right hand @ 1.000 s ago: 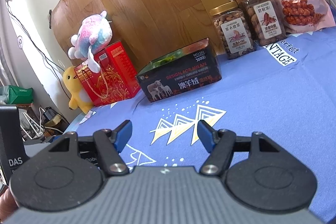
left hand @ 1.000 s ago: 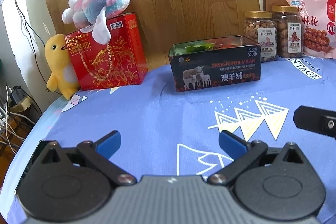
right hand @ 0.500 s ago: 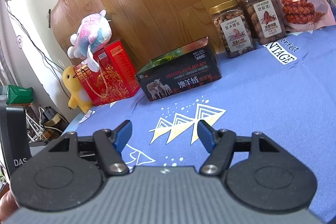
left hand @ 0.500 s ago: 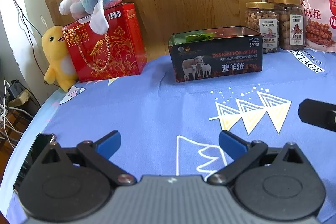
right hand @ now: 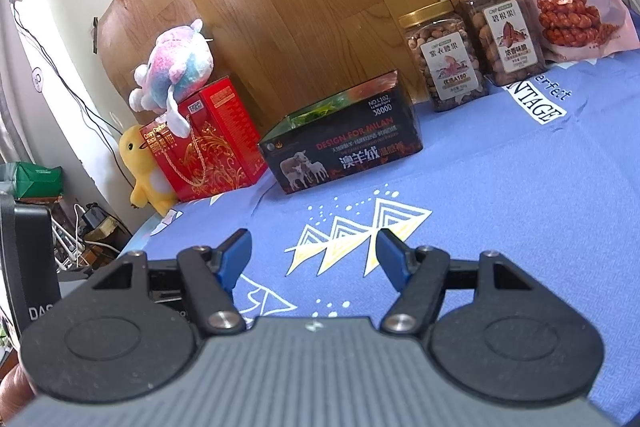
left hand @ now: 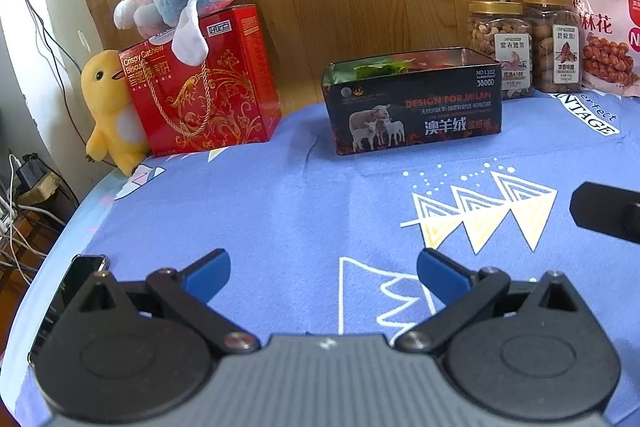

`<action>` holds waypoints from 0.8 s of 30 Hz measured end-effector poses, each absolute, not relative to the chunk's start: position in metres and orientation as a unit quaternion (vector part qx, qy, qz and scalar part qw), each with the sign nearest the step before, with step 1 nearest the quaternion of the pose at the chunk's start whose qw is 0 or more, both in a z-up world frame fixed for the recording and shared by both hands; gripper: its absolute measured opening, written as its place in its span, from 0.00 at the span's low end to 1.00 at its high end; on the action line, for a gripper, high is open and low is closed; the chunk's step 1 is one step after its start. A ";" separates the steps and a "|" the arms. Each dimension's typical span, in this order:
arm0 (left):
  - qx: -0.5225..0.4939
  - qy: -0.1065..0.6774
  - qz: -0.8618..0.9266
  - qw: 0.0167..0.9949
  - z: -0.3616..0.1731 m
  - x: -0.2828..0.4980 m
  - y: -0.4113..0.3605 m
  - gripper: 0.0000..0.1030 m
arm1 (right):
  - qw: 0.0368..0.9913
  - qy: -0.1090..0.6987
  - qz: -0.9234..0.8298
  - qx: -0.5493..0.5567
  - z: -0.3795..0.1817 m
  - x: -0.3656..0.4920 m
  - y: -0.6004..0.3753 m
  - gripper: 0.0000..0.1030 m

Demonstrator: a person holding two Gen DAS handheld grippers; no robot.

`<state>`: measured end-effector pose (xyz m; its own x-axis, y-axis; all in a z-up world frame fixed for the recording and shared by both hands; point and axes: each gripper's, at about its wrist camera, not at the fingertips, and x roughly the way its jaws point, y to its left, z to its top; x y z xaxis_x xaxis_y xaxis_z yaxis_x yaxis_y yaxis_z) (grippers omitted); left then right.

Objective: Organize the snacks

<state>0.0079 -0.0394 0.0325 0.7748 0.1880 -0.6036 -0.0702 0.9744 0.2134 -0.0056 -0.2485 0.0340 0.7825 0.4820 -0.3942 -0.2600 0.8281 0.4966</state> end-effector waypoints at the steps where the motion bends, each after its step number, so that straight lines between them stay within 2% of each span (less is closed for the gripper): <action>1: 0.090 0.328 0.069 0.938 0.033 0.008 -0.039 1.00 | 0.920 0.261 0.202 0.213 0.034 -0.006 -0.249 0.69; 24: 0.099 0.330 0.071 0.936 0.030 0.007 -0.044 1.00 | 0.919 0.261 0.205 0.215 0.034 -0.005 -0.252 0.69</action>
